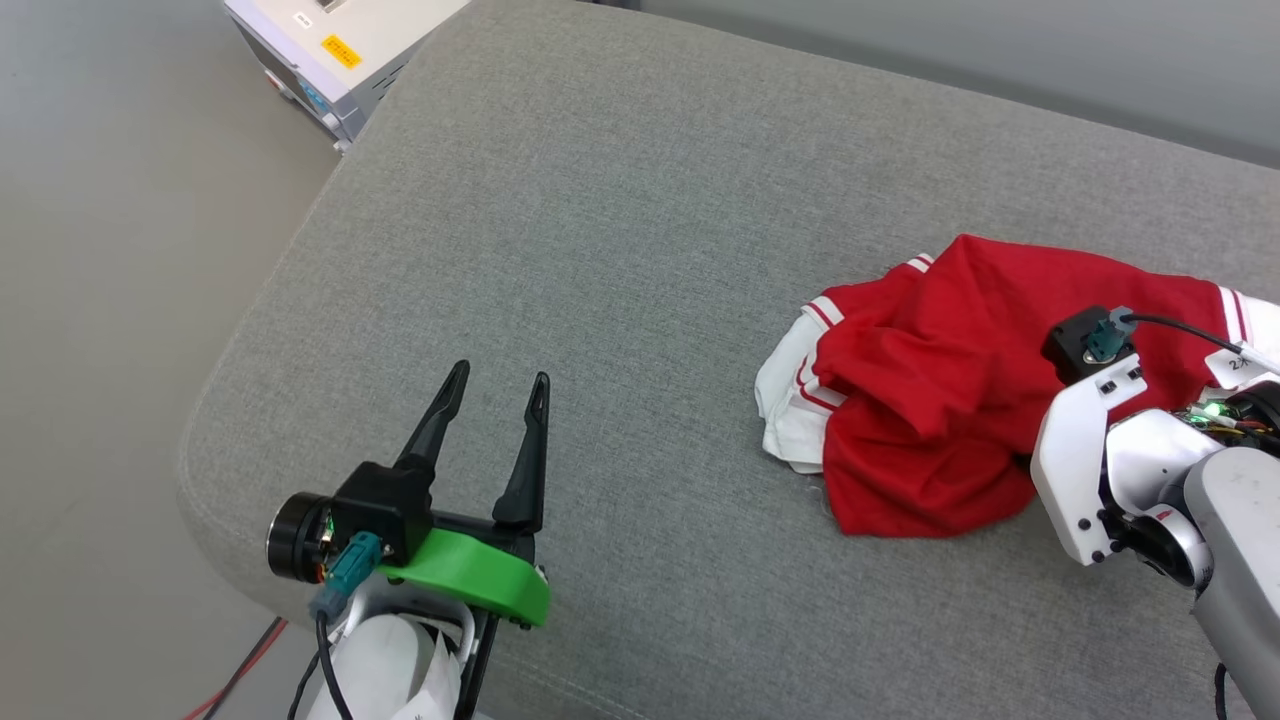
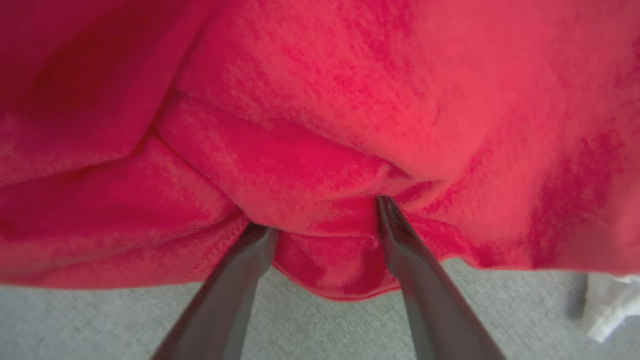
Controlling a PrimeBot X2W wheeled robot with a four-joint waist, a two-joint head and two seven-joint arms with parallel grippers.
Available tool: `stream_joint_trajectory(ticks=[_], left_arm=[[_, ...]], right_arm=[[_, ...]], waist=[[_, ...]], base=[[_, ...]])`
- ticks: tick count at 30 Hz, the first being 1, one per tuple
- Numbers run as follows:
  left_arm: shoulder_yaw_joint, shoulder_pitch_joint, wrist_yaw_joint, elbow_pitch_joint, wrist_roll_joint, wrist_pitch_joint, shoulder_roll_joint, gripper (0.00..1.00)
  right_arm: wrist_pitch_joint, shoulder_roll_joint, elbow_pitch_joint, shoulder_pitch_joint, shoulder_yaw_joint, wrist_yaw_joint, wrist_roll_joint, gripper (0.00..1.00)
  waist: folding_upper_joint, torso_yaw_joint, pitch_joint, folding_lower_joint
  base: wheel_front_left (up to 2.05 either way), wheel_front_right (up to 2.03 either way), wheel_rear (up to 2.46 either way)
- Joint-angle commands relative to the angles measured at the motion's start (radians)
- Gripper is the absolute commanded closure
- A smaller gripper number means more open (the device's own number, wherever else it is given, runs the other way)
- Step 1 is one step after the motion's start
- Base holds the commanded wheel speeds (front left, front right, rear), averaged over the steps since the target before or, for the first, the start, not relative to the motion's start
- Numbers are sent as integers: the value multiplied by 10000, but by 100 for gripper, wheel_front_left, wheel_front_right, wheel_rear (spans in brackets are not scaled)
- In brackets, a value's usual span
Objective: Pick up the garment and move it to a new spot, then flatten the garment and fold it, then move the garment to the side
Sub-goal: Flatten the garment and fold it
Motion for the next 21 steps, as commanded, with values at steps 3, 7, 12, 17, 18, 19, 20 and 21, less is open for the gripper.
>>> stream_joint_trajectory(ticks=[3, 7, 12, 17, 18, 19, 20, 21], left_arm=[[132, -201, -94, 87, 166, -57, -98, 0], [199, -104, -148, 210, 305, -57, -113, 0], [324, 79, -191, 258, 446, -57, -86, 0], [331, 321, -218, 309, 523, -57, -54, 0], [330, 369, -222, 308, 532, -57, -52, 0], [333, 406, -224, 307, 542, -57, -46, 0], [332, 451, -228, 311, 555, -57, -36, 0], [337, 489, -230, 319, 558, -57, -25, 0]], right_arm=[[124, -38, 360, 204, 187, -7, 277, 100], [244, -149, 349, 482, 134, -7, 563, 100], [704, -345, -232, 1106, -193, -7, 1107, 100], [1442, -807, -1138, 2130, -395, -7, 1455, 100], [1598, -870, -1367, 2394, -499, -7, 1538, 100], [1713, -897, -1551, 2611, -588, -7, 1601, 100], [1857, -916, -1781, 2896, -696, -7, 1670, 100], [1973, -924, -1960, 3127, -773, -7, 1708, 100]], waist=[[105, -38, -44, -1], [105, -348, -425, -1], [105, -927, -1016, -1], [105, -1516, -1467, -1], [105, -1634, -1529, -1], [105, -1738, -1577, -1], [105, -1856, -1634, -1], [105, -1955, -1674, -1]], base=[[0, 0, 0], [0, 0, 0], [0, 0, 0], [0, 0, 0], [0, 0, 0], [0, 0, 0], [0, 0, 0], [0, 0, 0]])
